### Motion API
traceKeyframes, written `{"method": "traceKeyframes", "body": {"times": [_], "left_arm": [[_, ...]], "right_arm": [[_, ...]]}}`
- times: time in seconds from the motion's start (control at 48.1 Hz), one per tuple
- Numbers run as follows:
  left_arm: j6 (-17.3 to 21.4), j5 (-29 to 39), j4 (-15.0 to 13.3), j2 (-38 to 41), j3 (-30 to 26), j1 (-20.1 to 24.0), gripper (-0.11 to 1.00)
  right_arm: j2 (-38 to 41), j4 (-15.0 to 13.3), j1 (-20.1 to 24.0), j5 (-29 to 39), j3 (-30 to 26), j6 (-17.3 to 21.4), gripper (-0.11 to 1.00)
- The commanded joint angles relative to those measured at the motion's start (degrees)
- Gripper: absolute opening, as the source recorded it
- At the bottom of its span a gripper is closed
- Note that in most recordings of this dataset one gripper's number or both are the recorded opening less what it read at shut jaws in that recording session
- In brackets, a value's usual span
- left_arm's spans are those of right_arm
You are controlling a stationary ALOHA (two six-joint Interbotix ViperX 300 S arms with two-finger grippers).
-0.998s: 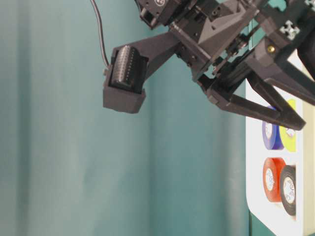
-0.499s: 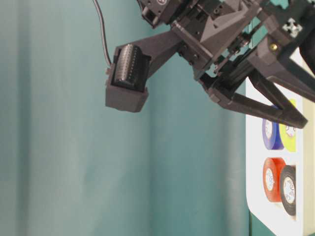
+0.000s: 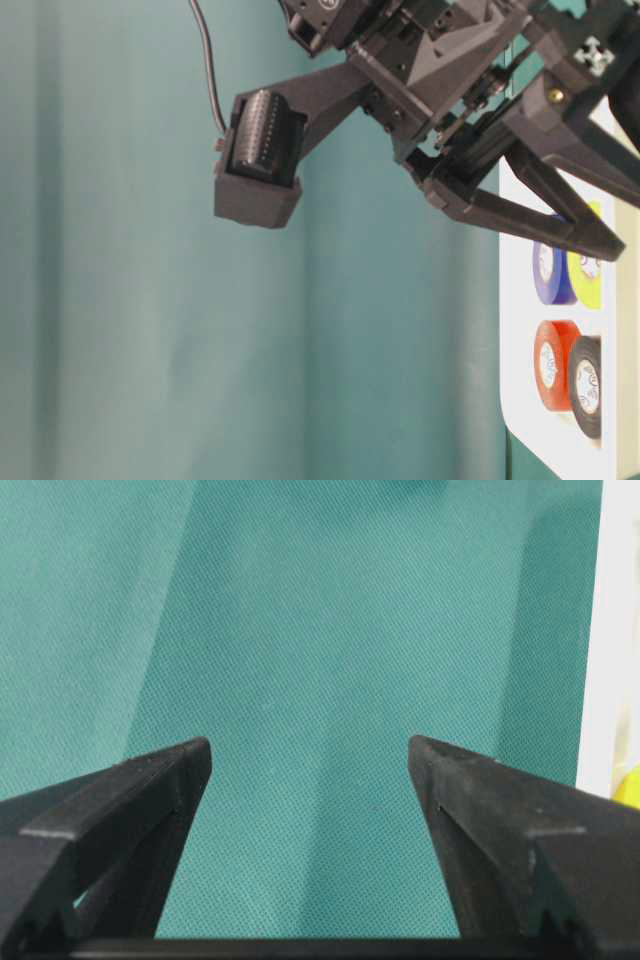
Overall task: Put the tape alternately from left to right into the white case.
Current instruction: 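Carry the teal roll with the left gripper into the tray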
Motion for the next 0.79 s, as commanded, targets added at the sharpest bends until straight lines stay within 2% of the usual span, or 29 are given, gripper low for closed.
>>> {"method": "traceKeyframes", "body": {"times": [0.0,0.208,0.416,0.582,0.769], "left_arm": [[0.2,0.1,-0.1,-4.0,-1.7,-0.1,0.24],[0.3,1.3,-0.1,-8.3,-1.4,0.4,0.24],[0.4,1.6,0.0,-8.3,-1.6,2.2,0.24],[0.8,1.2,0.2,-7.6,-2.4,6.6,0.24],[4.2,1.1,0.2,-6.4,-3.6,12.6,0.24]], "right_arm": [[-1.8,-0.1,0.2,-0.2,-0.5,0.1,0.9],[-1.8,-0.1,0.3,-0.2,-0.5,0.1,0.9],[-1.8,-0.1,0.3,-0.2,-0.5,0.1,0.9],[-1.8,-0.1,0.4,-0.2,-0.5,0.1,0.9],[-1.8,-0.1,0.4,-0.2,-0.5,0.1,0.9]]}}
